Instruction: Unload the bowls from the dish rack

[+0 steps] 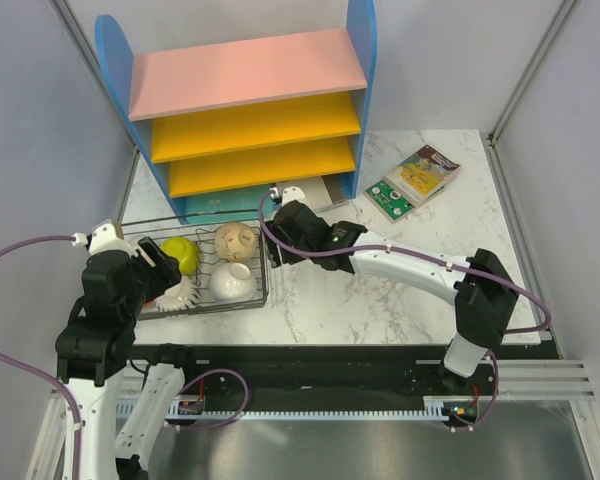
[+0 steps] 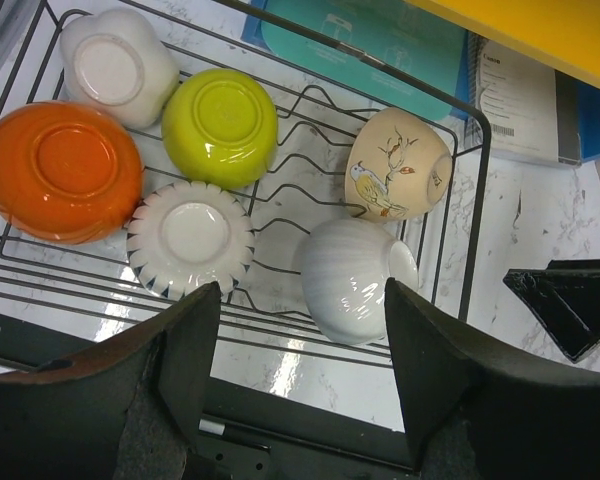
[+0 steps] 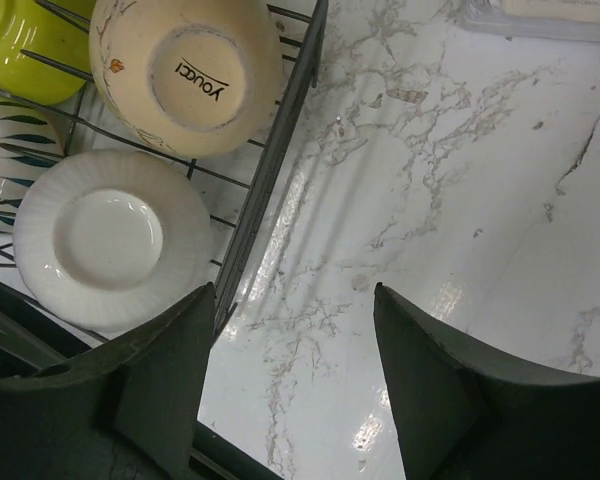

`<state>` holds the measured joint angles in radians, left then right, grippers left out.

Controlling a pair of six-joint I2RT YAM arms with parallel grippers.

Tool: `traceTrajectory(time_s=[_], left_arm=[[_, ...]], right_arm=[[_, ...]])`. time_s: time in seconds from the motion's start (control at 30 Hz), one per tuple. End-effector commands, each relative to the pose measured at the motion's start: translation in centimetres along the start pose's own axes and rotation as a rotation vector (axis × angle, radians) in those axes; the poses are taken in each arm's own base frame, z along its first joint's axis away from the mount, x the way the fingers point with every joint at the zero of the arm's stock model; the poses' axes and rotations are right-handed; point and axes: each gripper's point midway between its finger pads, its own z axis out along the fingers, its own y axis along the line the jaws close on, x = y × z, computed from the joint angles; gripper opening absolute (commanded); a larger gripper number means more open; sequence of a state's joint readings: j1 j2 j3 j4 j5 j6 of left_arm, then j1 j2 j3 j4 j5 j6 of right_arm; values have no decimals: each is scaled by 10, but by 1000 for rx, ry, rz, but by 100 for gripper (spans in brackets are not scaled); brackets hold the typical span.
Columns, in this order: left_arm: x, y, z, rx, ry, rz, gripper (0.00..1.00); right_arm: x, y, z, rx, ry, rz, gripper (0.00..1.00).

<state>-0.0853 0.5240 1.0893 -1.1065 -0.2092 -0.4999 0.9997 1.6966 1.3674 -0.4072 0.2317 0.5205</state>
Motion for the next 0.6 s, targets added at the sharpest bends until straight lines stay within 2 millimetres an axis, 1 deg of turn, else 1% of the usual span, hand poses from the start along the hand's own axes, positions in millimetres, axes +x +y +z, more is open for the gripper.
traceTrajectory(time_s=[0.0, 0.07, 0.1, 0.17, 0.3, 0.43, 0.47, 0.57], left_arm=[[-8, -1, 10, -5, -37, 29, 73], [-8, -1, 13, -4, -35, 31, 73], [-8, -2, 13, -3, -33, 32, 73], [-8, -3, 13, 4, -34, 31, 73], [-7, -4, 12, 13, -35, 38, 73], [-6, -5, 10, 31, -36, 42, 73], [-3, -4, 11, 27, -29, 38, 73], [-1, -11, 13, 51, -14, 8, 73]], right_arm=[[-27, 19, 4, -40, -51, -24, 72], [-24, 21, 9, -42, -36, -37, 72], [-19, 21, 15, -42, -18, -42, 72], [-17, 24, 19, -50, -8, -41, 72], [-5, 25, 32, -51, 20, -33, 72], [1, 27, 38, -64, 27, -25, 71], [2, 28, 39, -65, 28, -23, 71], [4, 30, 39, -72, 28, -21, 71]])
